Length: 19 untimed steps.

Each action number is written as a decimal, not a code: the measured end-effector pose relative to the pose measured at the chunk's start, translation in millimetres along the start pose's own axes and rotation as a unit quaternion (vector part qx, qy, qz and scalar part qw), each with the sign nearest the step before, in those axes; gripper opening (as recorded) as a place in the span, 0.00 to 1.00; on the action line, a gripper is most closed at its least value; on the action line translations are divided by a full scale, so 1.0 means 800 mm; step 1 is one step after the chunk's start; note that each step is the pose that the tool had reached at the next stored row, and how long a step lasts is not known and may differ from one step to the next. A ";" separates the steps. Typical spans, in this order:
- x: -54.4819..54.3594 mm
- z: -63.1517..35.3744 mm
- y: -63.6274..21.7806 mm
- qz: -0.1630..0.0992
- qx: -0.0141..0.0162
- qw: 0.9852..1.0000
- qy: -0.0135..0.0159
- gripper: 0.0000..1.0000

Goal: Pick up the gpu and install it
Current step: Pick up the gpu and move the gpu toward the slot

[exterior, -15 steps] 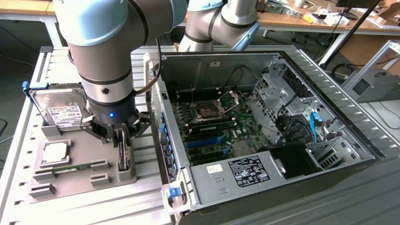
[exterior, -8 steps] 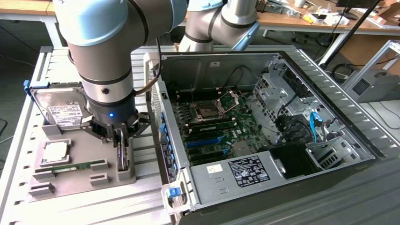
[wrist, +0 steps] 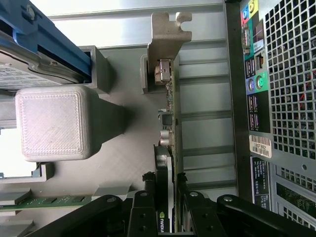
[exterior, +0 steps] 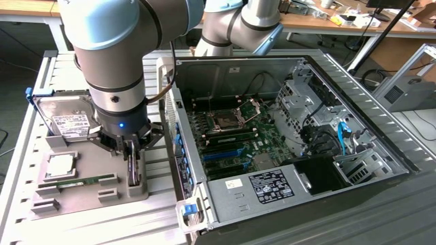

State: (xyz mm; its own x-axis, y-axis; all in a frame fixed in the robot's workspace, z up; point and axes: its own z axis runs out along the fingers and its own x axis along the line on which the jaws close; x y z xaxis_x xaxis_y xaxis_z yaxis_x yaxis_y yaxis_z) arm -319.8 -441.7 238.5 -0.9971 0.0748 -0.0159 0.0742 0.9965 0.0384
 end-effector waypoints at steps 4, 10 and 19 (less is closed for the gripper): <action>0.000 0.000 0.000 -0.008 0.001 1.000 0.000 0.27; 0.000 0.000 0.000 -0.015 0.001 1.000 0.001 0.27; 0.000 -0.007 0.001 -0.019 0.001 1.000 0.001 0.27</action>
State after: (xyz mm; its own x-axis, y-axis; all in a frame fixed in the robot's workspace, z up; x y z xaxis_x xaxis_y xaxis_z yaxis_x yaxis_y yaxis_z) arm -319.6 -441.4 244.1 -0.9992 0.0373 -0.0159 0.0367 0.9987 0.0365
